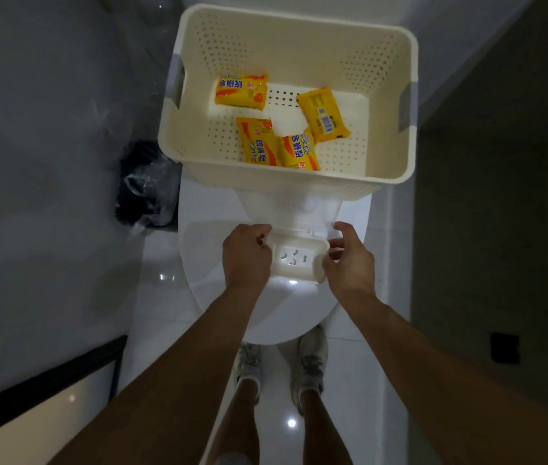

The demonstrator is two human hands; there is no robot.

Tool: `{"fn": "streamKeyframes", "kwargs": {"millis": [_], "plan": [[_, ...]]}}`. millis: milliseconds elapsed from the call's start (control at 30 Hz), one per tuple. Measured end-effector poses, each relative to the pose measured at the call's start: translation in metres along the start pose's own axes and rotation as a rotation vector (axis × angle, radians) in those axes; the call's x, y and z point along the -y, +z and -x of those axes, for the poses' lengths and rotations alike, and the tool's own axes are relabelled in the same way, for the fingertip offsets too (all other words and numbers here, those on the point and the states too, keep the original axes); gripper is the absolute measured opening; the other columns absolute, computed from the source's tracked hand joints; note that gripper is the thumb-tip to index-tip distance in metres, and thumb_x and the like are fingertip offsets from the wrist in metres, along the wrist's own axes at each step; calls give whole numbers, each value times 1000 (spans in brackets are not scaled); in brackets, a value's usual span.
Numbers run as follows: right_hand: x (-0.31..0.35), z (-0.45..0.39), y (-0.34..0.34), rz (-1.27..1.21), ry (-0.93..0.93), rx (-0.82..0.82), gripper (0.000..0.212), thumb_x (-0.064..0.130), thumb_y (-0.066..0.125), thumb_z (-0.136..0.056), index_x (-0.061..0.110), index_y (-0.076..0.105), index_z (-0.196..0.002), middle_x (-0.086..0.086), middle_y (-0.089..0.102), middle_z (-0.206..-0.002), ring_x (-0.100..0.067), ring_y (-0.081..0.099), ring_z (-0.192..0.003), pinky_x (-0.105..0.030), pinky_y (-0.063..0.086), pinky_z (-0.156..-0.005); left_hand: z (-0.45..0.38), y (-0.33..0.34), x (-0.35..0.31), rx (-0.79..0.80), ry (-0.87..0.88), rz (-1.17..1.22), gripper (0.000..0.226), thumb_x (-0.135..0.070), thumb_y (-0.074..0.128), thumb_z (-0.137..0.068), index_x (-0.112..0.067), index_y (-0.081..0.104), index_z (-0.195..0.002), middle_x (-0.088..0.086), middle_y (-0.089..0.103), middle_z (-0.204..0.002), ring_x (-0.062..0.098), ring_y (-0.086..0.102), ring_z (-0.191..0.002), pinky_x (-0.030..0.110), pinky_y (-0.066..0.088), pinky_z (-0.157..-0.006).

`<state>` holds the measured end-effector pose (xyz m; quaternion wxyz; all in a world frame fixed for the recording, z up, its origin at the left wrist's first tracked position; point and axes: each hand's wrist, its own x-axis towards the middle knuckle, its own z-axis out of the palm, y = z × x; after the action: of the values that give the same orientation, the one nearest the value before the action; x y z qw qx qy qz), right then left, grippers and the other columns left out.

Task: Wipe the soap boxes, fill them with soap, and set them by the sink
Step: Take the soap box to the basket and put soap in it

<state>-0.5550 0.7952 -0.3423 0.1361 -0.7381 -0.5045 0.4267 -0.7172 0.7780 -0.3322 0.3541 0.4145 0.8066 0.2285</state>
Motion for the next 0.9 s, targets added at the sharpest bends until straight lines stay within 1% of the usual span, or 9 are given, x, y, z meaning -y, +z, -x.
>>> {"fn": "streamKeyframes", "kwargs": {"millis": [133, 267, 367, 467, 600, 667, 733, 800, 900], "plan": [[-7, -6, 0, 1, 27, 12, 53, 0, 64, -90, 24, 51, -134, -2, 66, -107, -23, 65, -97, -40, 56, -98, -6, 7, 4, 31, -2, -48, 43, 8, 57, -86, -15, 71, -120, 7, 67, -121, 22, 62, -113, 23, 44, -101], [-7, -9, -2, 18, 27, 29, 52, 3, 67, -90, 27, 52, -134, 2, 65, -103, -21, 65, -95, -39, 56, -98, -9, 8, 6, 60, -7, -76, 42, 5, 59, -86, -16, 70, -120, 6, 67, -120, 20, 61, -112, 17, 40, -93], [-5, -7, -8, -4, 37, 31, 54, 7, 72, -88, 27, 52, -134, 2, 63, -103, -19, 63, -95, -33, 54, -96, -9, 2, 4, 80, 0, -84, 39, -2, 64, -86, -16, 68, -123, 5, 66, -118, 19, 62, -107, 21, 44, -92], [5, 3, -24, -27, -2, -55, 45, 12, 75, -87, 27, 55, -124, 3, 62, -103, -15, 61, -92, -24, 51, -88, -6, -17, 1, 37, 13, -86, 33, -8, 67, -88, -17, 68, -119, 2, 66, -113, 13, 62, -93, 19, 45, -81], [29, 23, -62, -33, -76, -193, 33, 11, 73, -87, 24, 58, -113, 2, 63, -97, -15, 63, -87, -30, 57, -83, 9, -57, -17, -44, 116, -73, 23, -9, 70, -87, -17, 69, -108, -2, 66, -104, 7, 59, -83, 6, 41, -72], [45, 34, -84, -34, -156, -236, 31, 11, 73, -87, 26, 58, -110, 7, 61, -92, -11, 62, -82, -29, 59, -79, 18, -78, -33, -76, 190, -35, 22, -8, 70, -86, -17, 69, -106, -5, 66, -101, 6, 61, -83, 17, 51, -78], [67, 40, -103, -40, -279, -266, 32, 10, 72, -86, 28, 58, -107, 12, 59, -88, -8, 60, -78, -20, 56, -71, 20, -98, -54, -107, 259, 5, 21, -8, 71, -86, -17, 69, -105, -7, 65, -98, 7, 62, -84, 30, 55, -79], [95, 39, -118, -64, -398, -266, 32, 9, 71, -85, 27, 58, -107, 13, 58, -86, -7, 60, -77, -12, 51, -66, 11, -114, -77, -138, 333, 13, 21, -9, 72, -85, -17, 69, -104, -6, 65, -98, 8, 62, -83, 31, 55, -79], [134, 21, -125, -64, -500, -239, 30, 8, 69, -85, 22, 61, -109, 7, 59, -88, -9, 59, -76, -17, 51, -67, -19, -127, -108, -164, 421, -22, 21, -9, 71, -85, -13, 70, -105, 0, 66, -98, 13, 62, -81, 32, 54, -79]]}}
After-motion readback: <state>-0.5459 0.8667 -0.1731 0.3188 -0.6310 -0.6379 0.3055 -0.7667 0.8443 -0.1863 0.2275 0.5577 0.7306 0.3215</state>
